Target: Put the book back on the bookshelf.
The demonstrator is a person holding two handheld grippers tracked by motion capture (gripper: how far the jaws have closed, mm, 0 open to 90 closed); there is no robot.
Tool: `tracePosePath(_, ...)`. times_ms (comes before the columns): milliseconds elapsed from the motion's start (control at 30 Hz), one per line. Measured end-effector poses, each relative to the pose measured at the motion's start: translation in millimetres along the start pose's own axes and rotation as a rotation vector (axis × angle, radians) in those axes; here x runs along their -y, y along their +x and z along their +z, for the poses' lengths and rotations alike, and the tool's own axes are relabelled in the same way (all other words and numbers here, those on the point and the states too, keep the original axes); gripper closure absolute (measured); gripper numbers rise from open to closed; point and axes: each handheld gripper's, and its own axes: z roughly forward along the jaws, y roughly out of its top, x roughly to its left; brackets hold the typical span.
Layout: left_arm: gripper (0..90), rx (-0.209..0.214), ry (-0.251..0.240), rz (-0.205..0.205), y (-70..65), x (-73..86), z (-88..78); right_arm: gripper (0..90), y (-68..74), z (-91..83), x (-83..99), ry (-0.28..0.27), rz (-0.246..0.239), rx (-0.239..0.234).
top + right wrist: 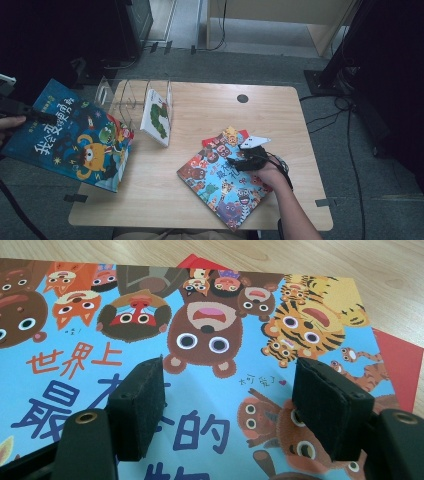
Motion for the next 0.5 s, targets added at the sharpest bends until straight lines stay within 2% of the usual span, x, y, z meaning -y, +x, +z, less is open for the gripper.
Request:
tracePosePath(133, 82.8, -0.016, -0.002, -0.009, 1.4, -5.0, -4.4, 29.3, 0.1, 0.0, 0.0, 0.0, -0.001, 0.001)
tracePosePath(500, 82.8, -0.025, -0.015, -0.019, 2.9, -17.6, -9.3, 29.3, 0.2, 0.1, 0.0, -0.001, -0.002, 0.002)
